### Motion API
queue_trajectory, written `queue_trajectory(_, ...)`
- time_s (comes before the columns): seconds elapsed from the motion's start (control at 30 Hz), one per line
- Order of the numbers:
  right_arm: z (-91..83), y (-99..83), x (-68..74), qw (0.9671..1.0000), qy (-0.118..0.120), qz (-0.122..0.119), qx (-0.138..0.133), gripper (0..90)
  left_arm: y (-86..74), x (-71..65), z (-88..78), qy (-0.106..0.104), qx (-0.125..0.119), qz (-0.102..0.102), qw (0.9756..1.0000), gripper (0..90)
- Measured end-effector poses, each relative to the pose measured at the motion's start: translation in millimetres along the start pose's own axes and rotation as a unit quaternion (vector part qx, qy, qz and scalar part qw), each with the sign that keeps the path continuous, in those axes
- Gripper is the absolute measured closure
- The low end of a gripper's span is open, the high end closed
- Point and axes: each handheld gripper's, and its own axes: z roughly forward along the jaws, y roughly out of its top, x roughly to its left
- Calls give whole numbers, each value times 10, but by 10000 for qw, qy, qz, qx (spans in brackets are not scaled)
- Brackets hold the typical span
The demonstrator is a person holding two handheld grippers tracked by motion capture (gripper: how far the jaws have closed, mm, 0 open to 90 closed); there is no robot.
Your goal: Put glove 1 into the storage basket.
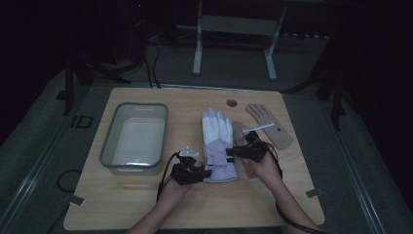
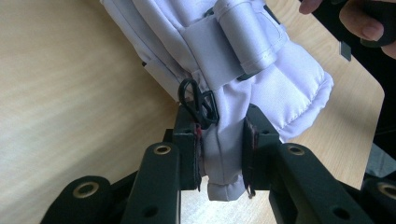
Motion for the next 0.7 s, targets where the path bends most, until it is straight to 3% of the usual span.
queue_trajectory(0.37, -130, 263, 150, 9995, -15, -236, -211, 766, 242, 39, -260, 53, -12, 106, 9999, 715)
queue_trajectory(0.7, -102, 497, 285, 9989, 7, -358, -305, 766, 354, 170, -466, 114, -45, 11, 9999, 715)
